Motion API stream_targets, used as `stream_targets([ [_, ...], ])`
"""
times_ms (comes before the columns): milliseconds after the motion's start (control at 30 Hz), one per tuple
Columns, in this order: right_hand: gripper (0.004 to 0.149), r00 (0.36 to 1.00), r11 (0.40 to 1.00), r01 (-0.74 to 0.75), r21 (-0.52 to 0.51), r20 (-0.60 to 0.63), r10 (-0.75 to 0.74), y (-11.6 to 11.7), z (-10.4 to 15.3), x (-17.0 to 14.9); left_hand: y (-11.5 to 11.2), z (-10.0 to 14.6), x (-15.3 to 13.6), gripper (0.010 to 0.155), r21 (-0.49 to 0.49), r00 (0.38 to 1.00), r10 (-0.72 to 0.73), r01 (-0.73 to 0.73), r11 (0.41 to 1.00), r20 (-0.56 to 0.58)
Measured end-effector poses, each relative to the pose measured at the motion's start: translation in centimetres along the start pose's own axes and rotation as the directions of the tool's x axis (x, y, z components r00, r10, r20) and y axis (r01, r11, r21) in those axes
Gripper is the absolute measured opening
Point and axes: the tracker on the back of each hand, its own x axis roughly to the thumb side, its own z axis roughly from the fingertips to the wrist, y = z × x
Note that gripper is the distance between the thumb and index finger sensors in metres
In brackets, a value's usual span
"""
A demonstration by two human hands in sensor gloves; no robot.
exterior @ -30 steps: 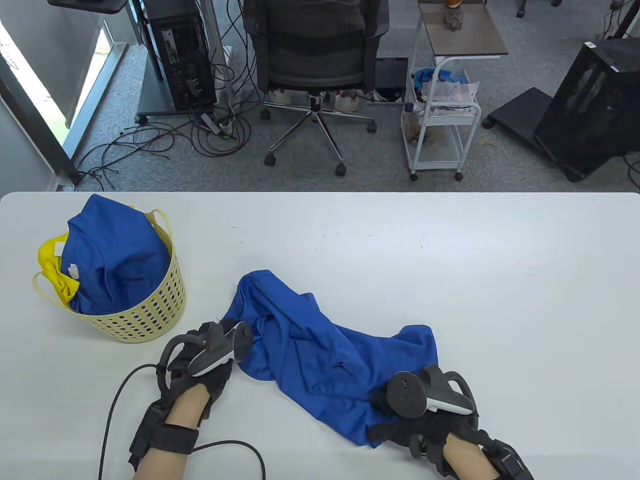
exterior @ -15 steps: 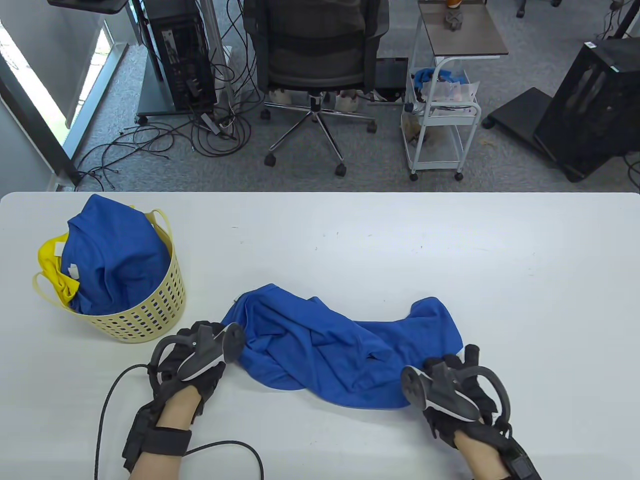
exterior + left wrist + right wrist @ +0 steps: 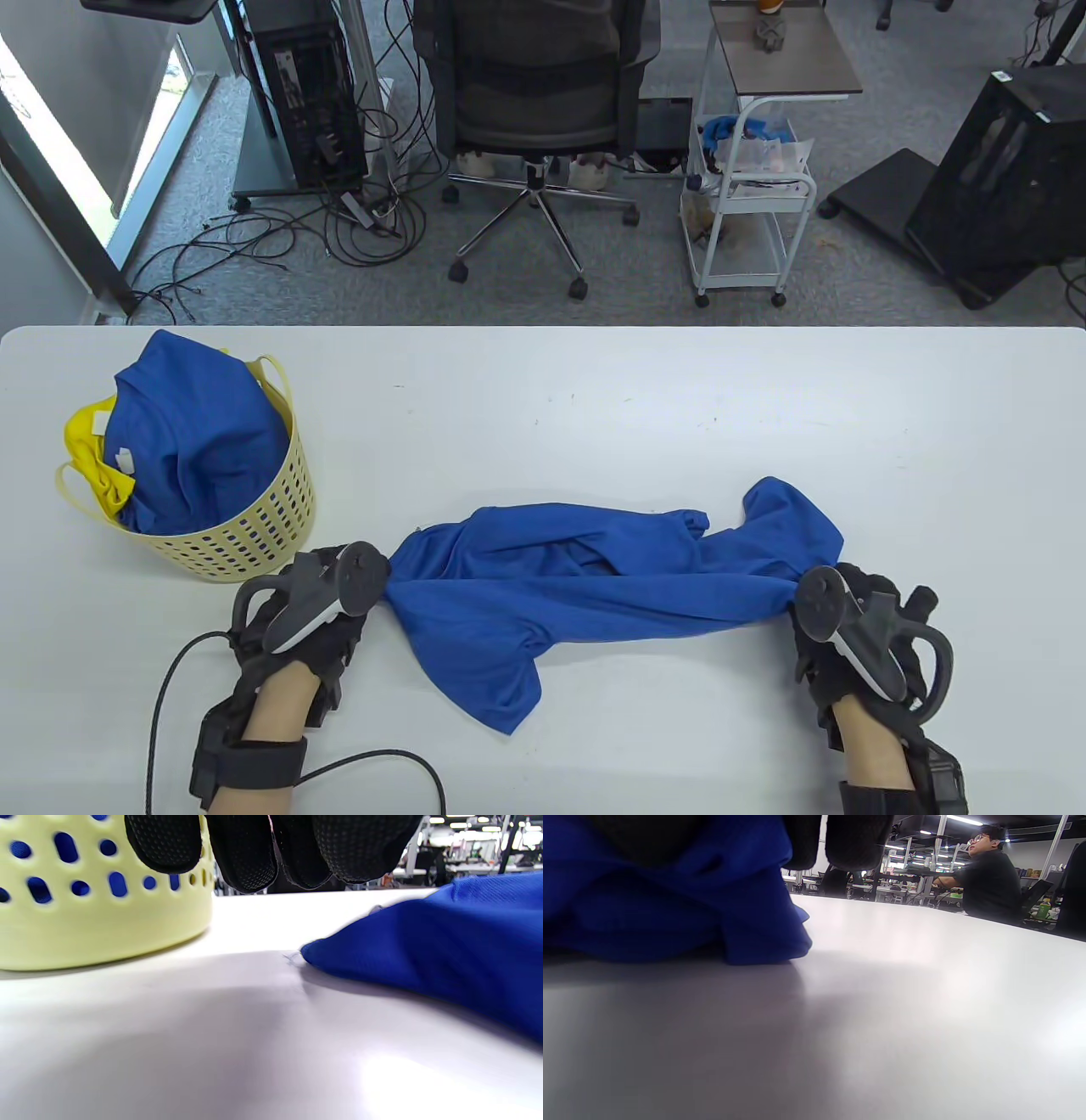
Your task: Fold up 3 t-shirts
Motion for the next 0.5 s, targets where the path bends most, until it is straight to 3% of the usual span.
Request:
stream_targets([
  [167, 0.069, 0.964, 0.982, 0.187, 0.010, 0.193, -0.185, -1.4, 1.3, 0.3, -0.9, -0.1, -1.5, 0.044, -0.068, 0.999, 0.032, -0.034, 0.997, -0.031],
  [300, 0.069, 0.949, 0.979, 0.177, -0.104, 0.282, -0.142, -2.5, 2.4, 1.4, -2.4, -0.7, -1.2, 0.046, -0.128, 1.000, 0.012, -0.011, 0.992, 0.007],
  [500, 0.069, 0.941, 0.985, 0.164, -0.056, 0.307, -0.139, -2.0, 2.6, 2.1, -3.4, -1.4, -0.1, 0.047, -0.150, 0.999, -0.049, 0.047, 0.988, -0.007],
])
